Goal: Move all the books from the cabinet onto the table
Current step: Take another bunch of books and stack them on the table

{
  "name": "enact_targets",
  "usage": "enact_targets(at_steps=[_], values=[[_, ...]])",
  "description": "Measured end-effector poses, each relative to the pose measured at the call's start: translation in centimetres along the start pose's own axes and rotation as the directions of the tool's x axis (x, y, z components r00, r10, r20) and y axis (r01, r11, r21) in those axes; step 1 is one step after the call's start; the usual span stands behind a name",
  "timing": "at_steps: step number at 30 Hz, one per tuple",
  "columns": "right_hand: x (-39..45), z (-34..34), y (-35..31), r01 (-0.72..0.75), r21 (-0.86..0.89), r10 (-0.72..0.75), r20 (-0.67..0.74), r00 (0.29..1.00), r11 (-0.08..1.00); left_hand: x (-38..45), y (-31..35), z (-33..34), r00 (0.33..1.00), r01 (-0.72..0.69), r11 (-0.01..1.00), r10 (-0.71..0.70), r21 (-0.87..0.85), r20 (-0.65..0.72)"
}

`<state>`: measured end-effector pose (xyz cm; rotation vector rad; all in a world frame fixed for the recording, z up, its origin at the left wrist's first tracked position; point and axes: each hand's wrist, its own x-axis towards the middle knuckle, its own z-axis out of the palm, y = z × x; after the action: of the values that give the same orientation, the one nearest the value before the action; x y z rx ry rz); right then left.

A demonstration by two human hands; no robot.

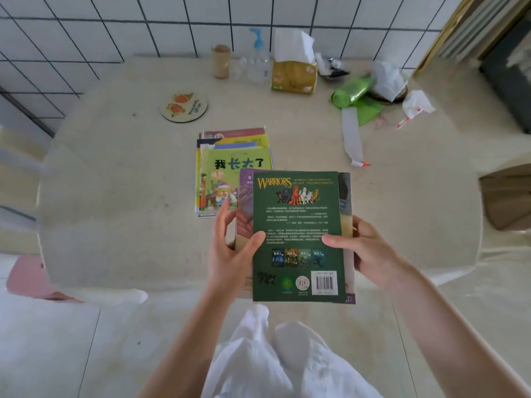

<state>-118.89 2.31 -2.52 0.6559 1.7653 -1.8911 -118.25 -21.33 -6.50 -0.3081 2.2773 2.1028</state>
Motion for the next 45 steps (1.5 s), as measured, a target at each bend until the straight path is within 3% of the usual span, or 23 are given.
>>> enact_targets(at_steps=[4,7,11,14,18,21,26,30,33,40,45], values=[[2.4,-1.3,-1.6,0.071,-0.137,-0.07,0.009,0.997,0.988,3.8,-0.5,-0.1,0.972,0.176,0.981,-0.16,-0.081,0.174],[3.9,-2.7,-2.5,0.134,-0.28,-0.132,0.024,0.991,0.951,6.2,-0.7,0.1,0.927,0.187,0.98,-0.198,0.066,0.318],[5.6,-4.4,-2.6,0.239,-0.327,-0.26,-0.023,0.965,0.914,7.9,-0.6,2.5,0.934,0.15,0.974,-0.195,0.169,0.298],[6.5,-5.8,-1.3,0.28,-0.321,-0.335,-0.128,0.934,0.905,8.1,-0.5,5.0,0.944,0.085,0.978,-0.141,0.192,0.299],[7.6,-7.8,0.9,0.313,-0.319,-0.401,-0.263,0.878,0.895,8.0,-1.3,7.7,0.972,-0.026,0.938,-0.057,0.346,0.227],[8.8,-9.0,3.1,0.344,-0.297,-0.426,-0.285,0.859,0.891,7.9,-2.5,8.9,0.981,-0.006,0.899,-0.078,0.438,0.175],[9.0,-10.4,5.2,0.414,-0.302,-0.474,-0.163,0.865,0.859,7.1,-3.1,9.5,0.985,-0.027,0.897,-0.051,0.441,0.164],[9.0,-11.5,5.6,0.482,-0.435,-0.537,-0.004,0.843,0.76,7.4,-4.5,9.2,0.969,-0.09,0.895,-0.023,0.437,0.246],[9.0,-11.6,5.1,0.517,-0.401,-0.556,0.023,0.831,0.756,8.0,-5.7,9.2,0.928,-0.216,0.883,0.054,0.416,0.368],[9.6,-13.3,5.4,0.469,-0.451,-0.484,0.089,0.871,0.76,8.4,-5.1,9.3,0.943,-0.182,0.871,0.024,0.457,0.331],[8.9,-13.1,3.5,0.576,-0.416,-0.571,0.152,0.807,0.703,8.5,-5.3,9.3,0.938,-0.222,0.864,0.061,0.451,0.342]])
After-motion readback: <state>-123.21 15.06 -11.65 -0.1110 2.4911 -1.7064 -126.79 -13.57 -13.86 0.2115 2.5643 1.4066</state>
